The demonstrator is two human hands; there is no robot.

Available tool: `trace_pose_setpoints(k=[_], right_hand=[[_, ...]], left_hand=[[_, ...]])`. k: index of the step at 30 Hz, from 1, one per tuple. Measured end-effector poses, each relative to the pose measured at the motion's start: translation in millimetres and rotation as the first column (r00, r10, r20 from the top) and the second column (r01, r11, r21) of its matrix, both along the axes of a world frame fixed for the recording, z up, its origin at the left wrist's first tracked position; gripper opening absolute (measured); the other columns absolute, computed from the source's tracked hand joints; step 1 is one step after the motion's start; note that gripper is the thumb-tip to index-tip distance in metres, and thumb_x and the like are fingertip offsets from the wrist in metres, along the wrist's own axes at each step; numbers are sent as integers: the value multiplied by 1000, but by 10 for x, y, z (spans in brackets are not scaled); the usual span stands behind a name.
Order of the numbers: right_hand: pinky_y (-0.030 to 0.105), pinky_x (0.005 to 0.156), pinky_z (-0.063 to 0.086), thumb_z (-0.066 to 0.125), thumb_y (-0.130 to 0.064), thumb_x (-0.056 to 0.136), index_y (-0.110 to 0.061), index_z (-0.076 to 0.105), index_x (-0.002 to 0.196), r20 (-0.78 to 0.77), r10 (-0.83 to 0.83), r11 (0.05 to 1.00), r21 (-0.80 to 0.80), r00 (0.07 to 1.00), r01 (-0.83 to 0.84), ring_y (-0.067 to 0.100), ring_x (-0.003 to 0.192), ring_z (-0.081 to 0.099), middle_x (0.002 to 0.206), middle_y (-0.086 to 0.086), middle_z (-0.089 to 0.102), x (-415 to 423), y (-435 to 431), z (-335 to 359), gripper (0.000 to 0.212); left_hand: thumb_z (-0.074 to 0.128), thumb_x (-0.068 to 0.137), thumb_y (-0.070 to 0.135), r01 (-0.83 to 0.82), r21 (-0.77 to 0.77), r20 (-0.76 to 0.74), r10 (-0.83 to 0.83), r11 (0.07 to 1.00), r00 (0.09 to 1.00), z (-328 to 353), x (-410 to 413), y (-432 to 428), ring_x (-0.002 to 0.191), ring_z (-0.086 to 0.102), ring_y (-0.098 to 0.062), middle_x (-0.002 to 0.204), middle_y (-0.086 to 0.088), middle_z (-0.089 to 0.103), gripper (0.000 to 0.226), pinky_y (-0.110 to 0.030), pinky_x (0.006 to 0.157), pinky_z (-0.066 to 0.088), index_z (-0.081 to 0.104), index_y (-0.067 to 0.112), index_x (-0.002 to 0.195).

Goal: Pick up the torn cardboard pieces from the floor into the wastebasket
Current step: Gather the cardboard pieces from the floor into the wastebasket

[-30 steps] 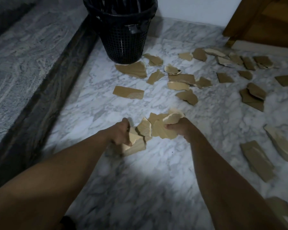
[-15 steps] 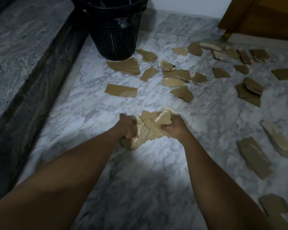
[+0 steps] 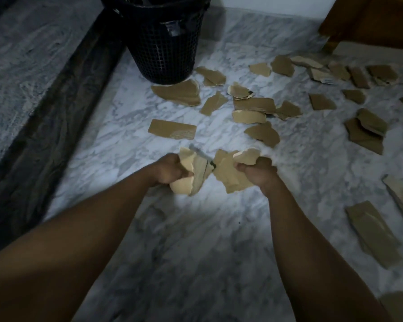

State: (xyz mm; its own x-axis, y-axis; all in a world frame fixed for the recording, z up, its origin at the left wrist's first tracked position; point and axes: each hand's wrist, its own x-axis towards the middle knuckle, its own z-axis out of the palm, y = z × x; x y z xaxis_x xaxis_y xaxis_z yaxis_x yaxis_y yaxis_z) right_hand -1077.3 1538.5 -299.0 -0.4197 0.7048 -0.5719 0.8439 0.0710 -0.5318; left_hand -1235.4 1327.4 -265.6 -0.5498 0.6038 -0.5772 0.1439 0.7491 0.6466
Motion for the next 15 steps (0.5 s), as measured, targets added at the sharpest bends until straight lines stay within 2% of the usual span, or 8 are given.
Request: trace_pose_setpoints(k=[2,4,6,7,9,11,12,15], right_hand=[[51,109,38,75,-69,68,-18,47,142,139,136,977,143,981,-156,35,135,38,142,9,41,-105,-108,-58,94],[52,106,40,74,-67,68,-26,53,133,215,162,962,183,963,-203,35,130,40,137,8,42,-181,-218,-39,79],[53,109,37,68,-69,61,-28,56,129,252,155,964,174,955,-202,34,130,44,139,7,48,-279,-244,-97,80],[54,110,37,67,-67,59,-29,56,129,259,144,969,161,955,-189,34,129,46,139,7,50,-323,-241,-112,80],[50,105,44,66,-62,57,-28,60,123,166,140,975,147,976,-165,31,119,57,128,3,60,-388,-204,-130,75],[38,84,57,65,-62,53,-19,66,112,-16,194,972,136,981,-190,26,99,69,106,2,70,-382,-129,-65,72],[35,75,58,69,-58,54,-16,69,107,-112,211,972,130,971,-197,24,92,71,98,3,72,-373,-65,-47,68],[36,76,57,82,-20,75,-2,70,114,-269,67,994,-60,961,-86,25,89,68,102,9,71,-392,298,77,45]], left_hand=[[74,87,26,-16,26,-54,18,1000,998,159,-245,89,98,62,-21,117,-9,67,32,-33,81,51,65,9,112],[70,88,33,-1,-45,-204,-8,999,979,254,-491,215,103,59,-22,122,-10,63,38,-30,80,46,63,9,117],[64,89,46,68,-230,-401,-158,971,902,268,-703,353,122,48,-31,134,-13,51,57,-35,96,42,54,8,131],[62,87,53,100,-304,-442,-233,947,866,229,-803,404,130,40,-35,140,-12,44,67,-40,103,38,49,9,136],[60,83,63,149,-380,-421,-314,913,851,130,-973,479,141,22,-37,156,-7,24,82,-52,111,28,36,19,148],[59,86,62,213,-414,-367,-376,885,851,16,-1088,526,147,9,-37,163,-5,7,87,-50,116,17,23,23,155],[57,87,63,248,-433,-348,-415,867,841,-24,-1132,553,148,10,-36,163,-7,8,87,-45,117,17,22,21,155],[55,89,63,258,-459,-363,-444,850,819,-61,-1172,609,144,17,-31,159,-13,17,79,-36,114,21,35,16,149]])
